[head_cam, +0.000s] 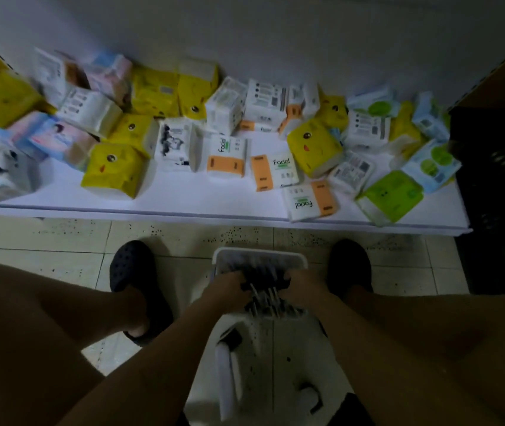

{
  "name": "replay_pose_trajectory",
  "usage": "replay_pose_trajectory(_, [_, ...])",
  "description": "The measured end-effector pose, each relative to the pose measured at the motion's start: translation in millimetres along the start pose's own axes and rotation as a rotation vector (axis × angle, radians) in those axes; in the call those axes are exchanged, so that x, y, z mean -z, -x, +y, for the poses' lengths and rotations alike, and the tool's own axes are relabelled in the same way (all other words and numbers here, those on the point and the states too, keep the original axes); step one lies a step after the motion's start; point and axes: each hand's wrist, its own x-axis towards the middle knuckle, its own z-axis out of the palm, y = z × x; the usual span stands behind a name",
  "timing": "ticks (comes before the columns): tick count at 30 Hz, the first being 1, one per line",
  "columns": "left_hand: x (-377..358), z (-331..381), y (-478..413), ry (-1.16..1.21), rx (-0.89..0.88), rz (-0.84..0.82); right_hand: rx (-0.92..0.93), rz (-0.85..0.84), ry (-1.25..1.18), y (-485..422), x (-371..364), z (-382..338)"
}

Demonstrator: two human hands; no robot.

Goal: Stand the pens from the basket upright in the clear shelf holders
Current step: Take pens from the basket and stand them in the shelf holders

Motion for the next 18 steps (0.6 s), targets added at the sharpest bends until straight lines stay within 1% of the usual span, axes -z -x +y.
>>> replay_pose_trajectory(4, [-21,-4,-13,0.119,0.021,-0.008,-0.061,-0.026,-0.045,-11,-23,10])
replay_pose_trajectory(7, [-31,-9,-24,0.127,0.041,-0.016,-0.087,-0.055,-0.067,-16,-34,12])
replay_pose_trajectory(9, [-39,-10,-30,0.065,0.038,-0.056,-0.113,-0.057,-0.054,-18,-40,12])
replay_pose_trajectory(13, [-60,-5,-36,-0.11,-0.008,-0.137,-0.141,-0.185,-0.017,-18,-57,12])
replay_pose_trajectory(15, [-67,-6,-40,-0.161,0.013,-0.134,-0.133,-0.154,-0.004,-16,-61,13])
replay_pose_trajectory(18, [-66,-11,-44,-0.177,0.069,-0.15,-0.081,-0.11,-0.027,-13,-66,14])
